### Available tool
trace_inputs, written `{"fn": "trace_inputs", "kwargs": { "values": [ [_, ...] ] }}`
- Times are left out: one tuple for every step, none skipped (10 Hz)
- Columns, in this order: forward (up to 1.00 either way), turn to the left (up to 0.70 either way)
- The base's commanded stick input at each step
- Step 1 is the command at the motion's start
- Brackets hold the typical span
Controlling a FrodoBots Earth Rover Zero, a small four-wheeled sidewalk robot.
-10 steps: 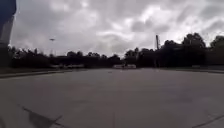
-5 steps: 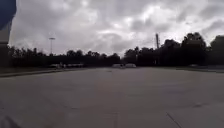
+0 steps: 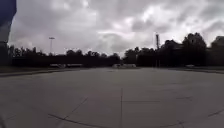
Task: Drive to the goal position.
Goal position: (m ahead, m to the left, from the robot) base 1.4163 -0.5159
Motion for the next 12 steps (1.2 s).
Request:
{"fn": "trace_inputs", "kwargs": {
  "values": [
    [0.70, 0.00],
    [0.70, 0.00],
    [0.70, 0.00],
    [0.70, 0.00],
    [0.70, 0.00],
    [0.70, 0.00],
    [0.70, 0.00],
    [0.70, 0.00],
    [0.70, 0.00],
    [0.70, 0.00],
    [0.70, 0.00],
    [0.70, 0.00]
  ]
}}
